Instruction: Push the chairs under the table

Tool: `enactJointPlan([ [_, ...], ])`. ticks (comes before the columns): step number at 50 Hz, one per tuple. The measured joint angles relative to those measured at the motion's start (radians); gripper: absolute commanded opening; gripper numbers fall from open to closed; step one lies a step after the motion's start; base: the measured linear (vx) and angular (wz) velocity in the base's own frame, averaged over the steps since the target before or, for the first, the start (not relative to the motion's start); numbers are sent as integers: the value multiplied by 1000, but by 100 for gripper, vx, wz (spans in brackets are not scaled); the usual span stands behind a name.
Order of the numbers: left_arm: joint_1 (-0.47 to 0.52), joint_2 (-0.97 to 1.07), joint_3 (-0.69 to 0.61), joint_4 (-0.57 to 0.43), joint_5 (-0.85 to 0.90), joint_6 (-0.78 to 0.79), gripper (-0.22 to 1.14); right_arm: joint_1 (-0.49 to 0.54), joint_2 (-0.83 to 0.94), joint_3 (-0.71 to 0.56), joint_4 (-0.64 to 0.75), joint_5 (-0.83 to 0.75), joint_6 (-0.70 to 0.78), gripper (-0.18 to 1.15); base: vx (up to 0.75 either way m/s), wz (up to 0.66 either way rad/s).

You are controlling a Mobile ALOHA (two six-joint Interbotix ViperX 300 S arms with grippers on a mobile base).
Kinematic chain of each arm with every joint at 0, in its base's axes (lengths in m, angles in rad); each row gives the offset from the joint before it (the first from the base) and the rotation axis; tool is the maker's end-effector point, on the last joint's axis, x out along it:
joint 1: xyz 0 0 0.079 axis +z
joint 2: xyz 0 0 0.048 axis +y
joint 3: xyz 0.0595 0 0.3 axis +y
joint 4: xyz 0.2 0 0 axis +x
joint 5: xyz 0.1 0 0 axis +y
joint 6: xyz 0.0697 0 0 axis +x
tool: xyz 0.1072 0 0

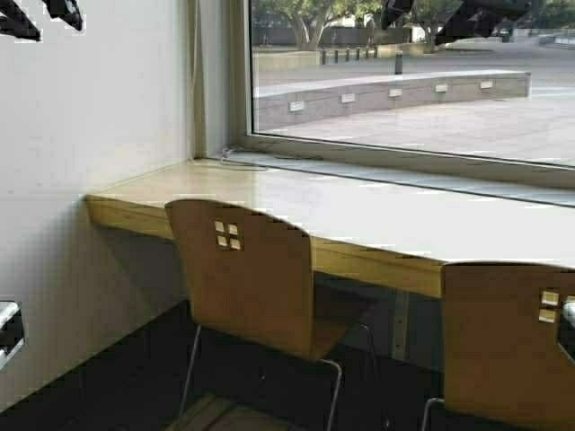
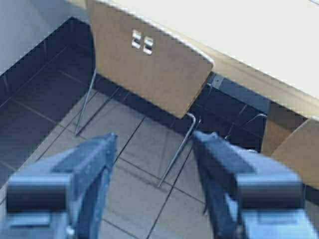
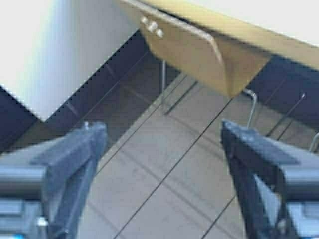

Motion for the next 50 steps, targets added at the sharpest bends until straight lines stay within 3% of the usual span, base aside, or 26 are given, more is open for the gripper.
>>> enactJointPlan([
  [29, 0, 35, -20, 0, -28, 3, 84, 2, 40, -31, -9, 2, 0, 100, -40, 13],
  [50, -2, 28, -6, -8, -32, -6, 84, -8, 100, -48, -23, 6, -5, 100, -40, -18],
])
